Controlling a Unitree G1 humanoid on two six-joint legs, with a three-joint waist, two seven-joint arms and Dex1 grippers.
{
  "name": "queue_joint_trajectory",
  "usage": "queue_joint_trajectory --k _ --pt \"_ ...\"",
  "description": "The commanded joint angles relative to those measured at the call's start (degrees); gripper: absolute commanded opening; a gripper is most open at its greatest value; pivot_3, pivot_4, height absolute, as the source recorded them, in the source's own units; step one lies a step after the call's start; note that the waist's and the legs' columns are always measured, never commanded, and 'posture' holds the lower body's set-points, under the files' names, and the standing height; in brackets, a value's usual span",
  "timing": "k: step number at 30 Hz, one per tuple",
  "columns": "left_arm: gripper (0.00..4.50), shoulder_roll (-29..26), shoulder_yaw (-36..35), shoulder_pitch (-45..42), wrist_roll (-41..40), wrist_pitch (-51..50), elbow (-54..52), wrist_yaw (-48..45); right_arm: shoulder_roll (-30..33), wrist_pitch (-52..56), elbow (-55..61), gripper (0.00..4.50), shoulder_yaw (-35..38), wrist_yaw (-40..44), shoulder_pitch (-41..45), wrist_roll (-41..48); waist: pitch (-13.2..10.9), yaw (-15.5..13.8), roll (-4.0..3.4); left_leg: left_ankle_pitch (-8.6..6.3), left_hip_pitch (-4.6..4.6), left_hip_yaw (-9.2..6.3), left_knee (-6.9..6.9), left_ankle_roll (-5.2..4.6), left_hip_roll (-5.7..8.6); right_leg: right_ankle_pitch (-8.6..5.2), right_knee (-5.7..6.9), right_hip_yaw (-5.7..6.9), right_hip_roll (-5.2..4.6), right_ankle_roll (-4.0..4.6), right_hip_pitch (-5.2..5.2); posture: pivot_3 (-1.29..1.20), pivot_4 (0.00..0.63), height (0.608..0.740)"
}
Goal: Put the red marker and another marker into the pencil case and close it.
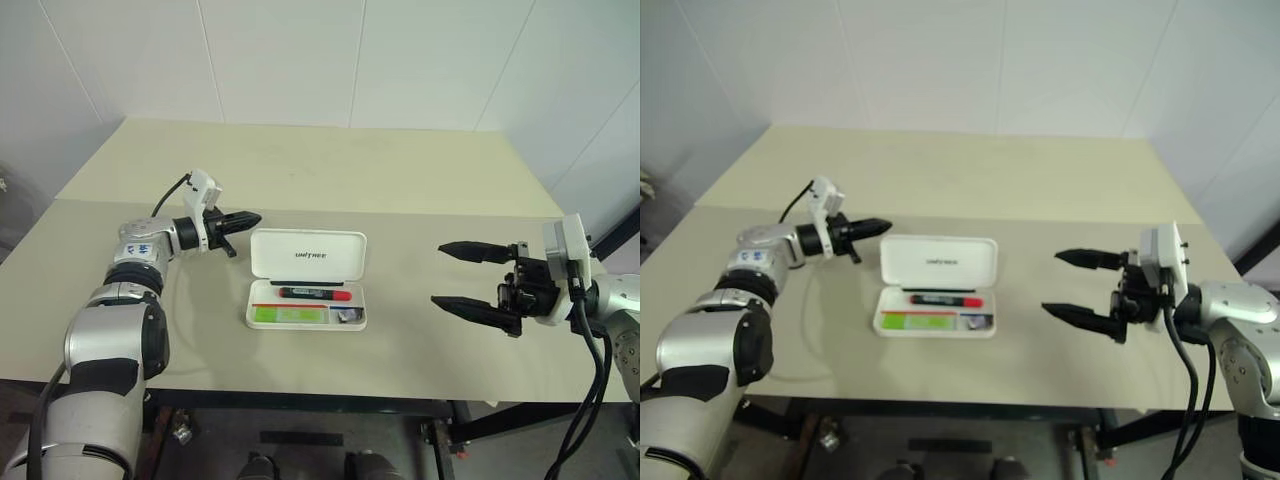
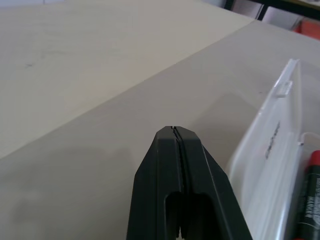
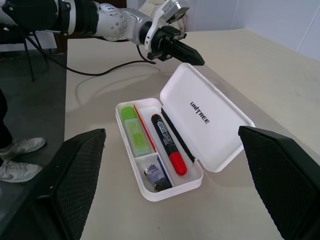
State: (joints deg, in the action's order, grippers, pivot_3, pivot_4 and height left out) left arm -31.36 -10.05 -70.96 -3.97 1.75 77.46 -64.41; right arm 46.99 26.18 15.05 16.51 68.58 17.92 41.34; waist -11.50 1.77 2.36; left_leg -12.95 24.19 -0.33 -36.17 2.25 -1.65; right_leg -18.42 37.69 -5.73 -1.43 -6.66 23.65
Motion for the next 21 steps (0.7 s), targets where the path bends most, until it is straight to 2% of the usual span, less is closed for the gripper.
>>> queue_joint_trajectory --k 1,4,9,18,21 --pt "0.02 -0.53 0.44 -1.14 0.94 -2.11 -0.26 -6.46 0.77 -1.15 1.69 4.50 0.83 -0.49 0.48 0.07 0.00 -0.08 0.00 0.00 0.00 0.00 0.00 0.00 0.00 0.00 0.00 0.00 0.00 0.00 0.00 0.00 0.150 0.740" --pt "0.02 -1.21 2.36 -0.97 3.39 -3.29 -0.23 -9.58 0.91 -1.28 2.06 4.50 0.88 -0.81 0.31 0.05 0.00 -0.11 0.00 0.01 0.01 0.00 0.00 0.01 0.01 0.00 -0.02 0.00 0.00 0.00 0.00 0.00 0.150 0.740" --pt "0.02 -1.40 3.78 -0.93 5.74 -3.46 -0.16 -9.61 0.74 -1.66 1.94 4.50 0.60 -1.54 0.72 -0.47 0.00 -0.07 0.00 0.01 0.00 -0.01 0.00 0.01 0.01 0.00 0.01 0.00 -0.01 0.00 0.00 0.00 0.150 0.740" --pt "0.02 -0.73 7.74 -1.70 8.64 -1.62 -1.06 -22.56 1.23 -2.02 1.68 4.50 1.31 -1.01 0.29 0.16 0.00 -0.08 0.00 0.01 0.01 -0.01 0.00 0.02 0.01 0.00 0.00 0.00 -0.01 0.00 0.00 0.00 0.150 0.740" --pt "0.02 -0.25 9.82 -2.36 10.12 1.50 -1.58 -26.22 2.71 -2.32 0.47 4.50 1.58 1.88 0.45 0.28 0.00 -0.11 0.00 0.01 0.00 -0.01 -0.01 0.02 0.01 0.00 0.01 0.00 -0.01 0.00 0.00 0.00 0.150 0.740"
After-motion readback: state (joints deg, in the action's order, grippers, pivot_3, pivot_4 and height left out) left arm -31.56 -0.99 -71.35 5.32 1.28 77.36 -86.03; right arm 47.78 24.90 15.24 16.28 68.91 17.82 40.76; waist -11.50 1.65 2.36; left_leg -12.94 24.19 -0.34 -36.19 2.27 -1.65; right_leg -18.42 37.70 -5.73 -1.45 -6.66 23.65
